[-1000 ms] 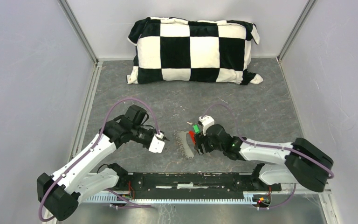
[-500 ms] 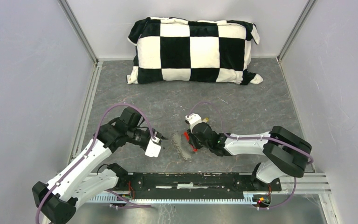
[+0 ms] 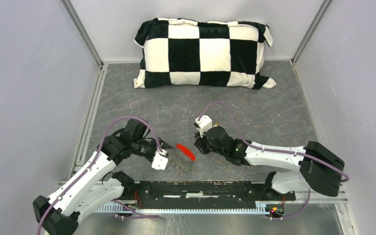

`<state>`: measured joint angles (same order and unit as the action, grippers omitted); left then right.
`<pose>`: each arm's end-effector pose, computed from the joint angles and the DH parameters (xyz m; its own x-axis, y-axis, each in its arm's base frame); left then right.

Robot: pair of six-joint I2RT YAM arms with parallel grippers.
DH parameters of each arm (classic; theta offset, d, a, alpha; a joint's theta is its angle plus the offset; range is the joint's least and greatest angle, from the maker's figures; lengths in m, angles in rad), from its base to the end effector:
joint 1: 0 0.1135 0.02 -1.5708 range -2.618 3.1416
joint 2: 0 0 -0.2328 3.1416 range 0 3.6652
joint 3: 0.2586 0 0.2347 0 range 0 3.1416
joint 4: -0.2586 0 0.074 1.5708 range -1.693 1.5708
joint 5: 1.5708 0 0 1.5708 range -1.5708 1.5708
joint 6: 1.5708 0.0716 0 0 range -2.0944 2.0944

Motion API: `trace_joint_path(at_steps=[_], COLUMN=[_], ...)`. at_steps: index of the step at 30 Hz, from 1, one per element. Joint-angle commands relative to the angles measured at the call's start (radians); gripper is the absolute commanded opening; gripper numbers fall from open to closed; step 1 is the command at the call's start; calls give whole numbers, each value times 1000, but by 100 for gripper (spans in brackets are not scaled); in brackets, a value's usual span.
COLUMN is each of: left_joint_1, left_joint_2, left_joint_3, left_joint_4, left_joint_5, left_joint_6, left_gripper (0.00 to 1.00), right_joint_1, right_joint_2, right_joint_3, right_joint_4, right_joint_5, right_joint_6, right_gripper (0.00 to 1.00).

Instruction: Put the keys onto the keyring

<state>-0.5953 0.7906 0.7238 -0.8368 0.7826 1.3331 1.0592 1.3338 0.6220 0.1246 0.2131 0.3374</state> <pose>0.1073 -0.1337 0.2257 0.5844 0.4365 -0.6840 0.8108 -0.3475 0.4710 0.1582 0.2509 0.1573 -0.5095 -0.2466 -0.8243 -0.6331 0.7563 0.1650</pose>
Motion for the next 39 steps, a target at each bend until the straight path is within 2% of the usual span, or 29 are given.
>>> trace_joint_path(at_steps=[1, 3, 5, 6, 8, 11, 15, 18, 25, 33, 39], left_joint_1=[3, 3, 3, 3, 5, 41, 156, 193, 188, 164, 154], left_joint_2=[13, 45, 93, 124, 213, 366, 489, 556, 640, 704, 739], left_joint_3=[-55, -94, -136, -154, -144, -41, 54, 106, 138, 155, 166], left_joint_4=[-13, -46, -51, -25, 46, 42, -50, -81, -128, -145, -95], left_joint_5=[-48, -73, -127, -161, -213, -262, -289, -315, -280, -265, -262], left_joint_6=[101, 248, 403, 430, 389, 387, 553, 612, 742, 781, 781], left_gripper=[57, 60, 61, 60, 60, 58, 58, 56, 50, 42, 39], right_joint_1=[4, 17, 25, 25, 25, 25, 25, 25, 24, 3, -5], right_joint_2=[-44, -83, -130, -147, -174, -228, -286, -287, -275, -285, -271], right_joint_3=[-55, -131, -219, -246, -268, -304, -345, -352, -364, -366, -369], right_joint_4=[79, 144, 225, 239, 239, 257, 285, 294, 324, 326, 347], right_joint_5=[-105, -144, -192, -195, -198, -200, -204, -210, -247, -252, -281], right_joint_6=[30, 42, 46, 53, 48, 38, 17, 9, 8, 5, 26], right_gripper=[36, 44, 47, 48, 48, 48, 46, 44, 37, 28, 25])
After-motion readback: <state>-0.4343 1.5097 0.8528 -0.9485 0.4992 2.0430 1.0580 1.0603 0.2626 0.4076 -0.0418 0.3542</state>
